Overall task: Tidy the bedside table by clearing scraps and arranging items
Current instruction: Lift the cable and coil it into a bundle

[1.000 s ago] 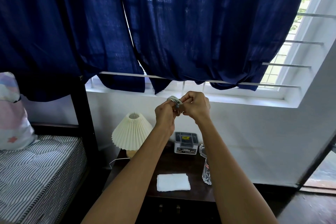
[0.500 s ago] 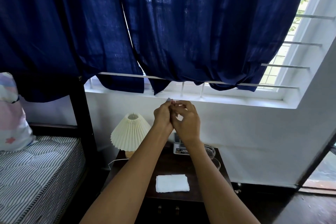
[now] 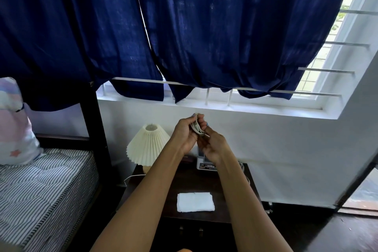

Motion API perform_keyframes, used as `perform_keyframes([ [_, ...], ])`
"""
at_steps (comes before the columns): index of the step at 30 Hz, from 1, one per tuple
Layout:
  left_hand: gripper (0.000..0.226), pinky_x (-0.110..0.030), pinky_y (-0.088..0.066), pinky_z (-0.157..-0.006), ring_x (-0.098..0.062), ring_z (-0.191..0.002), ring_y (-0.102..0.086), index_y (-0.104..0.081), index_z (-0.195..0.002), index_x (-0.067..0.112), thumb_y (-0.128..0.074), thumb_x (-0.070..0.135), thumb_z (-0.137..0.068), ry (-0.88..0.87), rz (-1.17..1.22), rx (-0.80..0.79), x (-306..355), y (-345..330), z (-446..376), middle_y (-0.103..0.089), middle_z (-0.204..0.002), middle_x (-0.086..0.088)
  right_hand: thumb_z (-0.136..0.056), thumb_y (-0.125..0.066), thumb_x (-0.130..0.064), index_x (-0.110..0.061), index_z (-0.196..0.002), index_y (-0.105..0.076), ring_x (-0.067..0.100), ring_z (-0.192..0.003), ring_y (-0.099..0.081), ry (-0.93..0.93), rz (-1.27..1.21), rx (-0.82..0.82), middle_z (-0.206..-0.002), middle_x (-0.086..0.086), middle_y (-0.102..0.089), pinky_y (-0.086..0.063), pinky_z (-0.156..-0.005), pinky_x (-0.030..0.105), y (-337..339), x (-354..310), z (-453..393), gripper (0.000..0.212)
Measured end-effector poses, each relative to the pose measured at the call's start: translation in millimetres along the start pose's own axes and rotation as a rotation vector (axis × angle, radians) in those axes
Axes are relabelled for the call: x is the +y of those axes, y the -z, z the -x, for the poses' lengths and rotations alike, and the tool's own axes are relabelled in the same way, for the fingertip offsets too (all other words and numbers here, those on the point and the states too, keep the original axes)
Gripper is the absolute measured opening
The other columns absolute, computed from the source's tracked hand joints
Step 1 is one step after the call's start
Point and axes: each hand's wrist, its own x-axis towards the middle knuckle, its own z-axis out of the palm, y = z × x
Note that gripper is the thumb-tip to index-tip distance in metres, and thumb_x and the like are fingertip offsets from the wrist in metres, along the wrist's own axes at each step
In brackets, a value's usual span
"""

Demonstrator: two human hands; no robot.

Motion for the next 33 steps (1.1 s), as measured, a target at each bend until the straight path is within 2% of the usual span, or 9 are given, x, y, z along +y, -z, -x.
perform_keyframes([
  [4, 0.028, -0.021, -0.045, -0.071, -0.012, -0.072, -0.05, -0.059, -0.085, -0.001, -0.035, 0.006, -0.098, -0.026, -0.078, -0.009, -3, 1, 2, -0.054, -0.079, -0.006, -0.098, -0.047, -0.016, -0.009, -0.09, -0.063, 0.01, -0.063, -0.054, -0.032, -0.024, -0.017, -0.078, 0.005, -0.061, -0.049, -0.049, 0.017, 1, 1, 1, 0.019],
  [10, 0.027, -0.021, -0.044, -0.074, -0.011, -0.075, -0.049, -0.062, -0.081, 0.004, -0.04, 0.004, -0.096, -0.119, -0.285, 0.029, -6, 0, 2, -0.055, -0.081, -0.005, -0.099, -0.044, -0.016, -0.008, -0.088, -0.063, 0.013, -0.072, -0.057, -0.026, -0.063, -0.05, -0.083, 0.007, -0.062, -0.049, -0.066, 0.02, -2, 8, -3, 0.024],
  [12, 0.027, -0.02, -0.043, -0.074, -0.011, -0.075, -0.05, -0.064, -0.082, 0.005, -0.041, 0.003, -0.095, -0.145, -0.348, 0.045, -6, 2, 4, -0.056, -0.081, -0.005, -0.099, -0.044, -0.016, -0.008, -0.089, -0.063, 0.013, -0.073, -0.056, -0.042, -0.076, -0.07, -0.084, 0.007, -0.061, -0.05, -0.066, 0.02, -3, 9, -3, 0.023],
  [16, 0.023, -0.006, -0.042, -0.068, 0.0, -0.08, -0.06, -0.069, -0.105, 0.003, -0.049, 0.006, -0.092, -0.224, -0.585, 0.091, -2, 14, 7, -0.066, -0.086, 0.004, -0.097, -0.048, -0.017, -0.002, -0.1, -0.062, 0.012, -0.066, -0.052, -0.035, -0.083, -0.063, -0.081, 0.007, -0.06, -0.051, -0.05, 0.017, -2, 8, -4, 0.021],
  [19, 0.023, -0.018, -0.048, -0.077, -0.01, -0.082, -0.063, -0.067, -0.107, 0.0, -0.052, 0.01, -0.092, -0.18, -0.545, 0.098, 3, 27, 7, -0.068, -0.086, -0.004, -0.097, -0.048, -0.013, 0.002, -0.103, -0.061, 0.013, -0.066, -0.053, 0.005, 0.004, -0.024, -0.082, 0.009, -0.06, -0.049, -0.046, 0.017, -2, 7, -8, 0.02],
  [23, 0.006, -0.023, -0.055, -0.066, -0.018, -0.077, -0.063, -0.063, -0.085, 0.005, -0.058, 0.006, -0.089, -0.13, -0.425, 0.241, 0, 38, 5, -0.066, -0.082, -0.01, -0.095, -0.054, -0.015, -0.001, -0.09, -0.064, 0.013, -0.063, -0.054, 0.069, 0.138, 0.072, -0.076, 0.008, -0.061, -0.048, -0.048, 0.018, -4, 17, -14, 0.018],
  [25, 0.002, -0.027, -0.056, -0.067, -0.02, -0.077, -0.064, -0.061, -0.086, 0.005, -0.059, 0.004, -0.088, -0.095, -0.386, 0.288, -2, 49, 3, -0.065, -0.085, -0.014, -0.092, -0.058, -0.014, -0.001, -0.095, -0.063, 0.013, -0.06, -0.052, 0.101, 0.211, 0.112, -0.074, 0.009, -0.059, -0.048, -0.048, 0.019, -1, 24, -18, 0.014],
  [28, 0.01, -0.027, -0.057, -0.057, -0.023, -0.076, -0.065, -0.061, -0.093, 0.005, -0.06, -0.001, -0.085, -0.047, -0.379, 0.383, -12, 71, 0, -0.066, -0.087, -0.015, -0.086, -0.067, -0.017, -0.005, -0.096, -0.059, 0.016, -0.063, -0.059, 0.108, 0.303, 0.191, -0.082, 0.012, -0.063, -0.05, -0.051, 0.024, 6, 42, -28, 0.017],
  [33, 0.013, -0.034, -0.056, -0.069, -0.028, -0.083, -0.064, -0.06, -0.081, 0.008, -0.061, -0.005, -0.083, 0.02, -0.356, 0.508, -43, 122, -2, -0.064, -0.09, -0.017, -0.081, -0.072, -0.021, -0.01, -0.077, -0.06, 0.019, -0.07, -0.062, 0.034, 0.435, 0.258, -0.085, 0.013, -0.066, -0.05, -0.052, 0.024, 23, 91, -46, 0.017],
])
